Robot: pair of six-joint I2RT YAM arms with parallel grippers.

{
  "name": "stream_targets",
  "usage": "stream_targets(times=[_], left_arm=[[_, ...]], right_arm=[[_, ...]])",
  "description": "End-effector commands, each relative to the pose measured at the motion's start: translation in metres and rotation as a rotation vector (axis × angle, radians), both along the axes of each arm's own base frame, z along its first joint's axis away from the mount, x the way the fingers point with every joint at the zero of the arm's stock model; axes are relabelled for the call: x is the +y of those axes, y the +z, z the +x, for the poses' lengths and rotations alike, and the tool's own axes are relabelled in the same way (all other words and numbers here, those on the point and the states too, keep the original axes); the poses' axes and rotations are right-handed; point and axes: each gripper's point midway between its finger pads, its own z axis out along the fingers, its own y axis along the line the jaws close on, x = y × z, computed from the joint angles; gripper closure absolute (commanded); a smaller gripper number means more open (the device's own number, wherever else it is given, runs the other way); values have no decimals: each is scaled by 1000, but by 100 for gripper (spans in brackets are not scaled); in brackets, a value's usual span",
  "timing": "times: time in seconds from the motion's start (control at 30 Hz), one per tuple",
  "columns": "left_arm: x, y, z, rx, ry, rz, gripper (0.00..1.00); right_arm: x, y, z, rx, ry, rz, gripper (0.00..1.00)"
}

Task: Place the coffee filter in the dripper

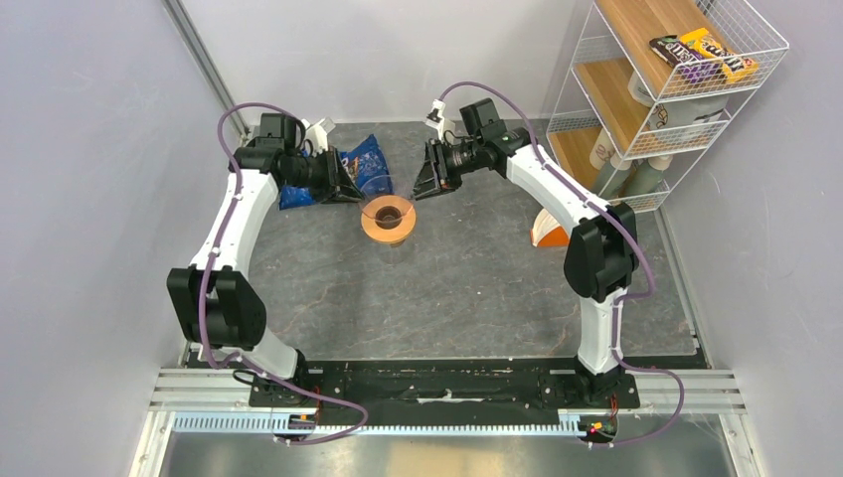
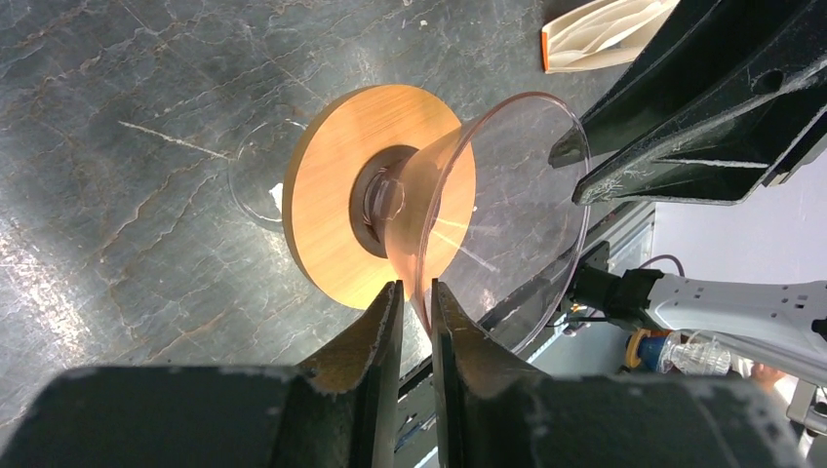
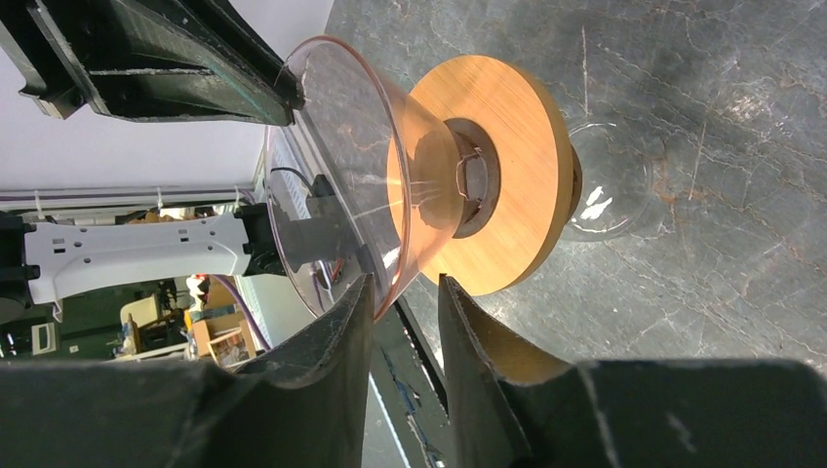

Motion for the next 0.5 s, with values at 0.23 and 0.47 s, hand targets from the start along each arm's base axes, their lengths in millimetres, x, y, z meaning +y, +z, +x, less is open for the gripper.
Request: stream_targets(times=[0.23,0.47], left_arm=[[-1,-17,9,38,12,-4,80],[1,-22,8,31,2,12,82]], right_arm=[[9,3,8,-33,8,14,69],[9,-9,6,-24,22,-10,71]])
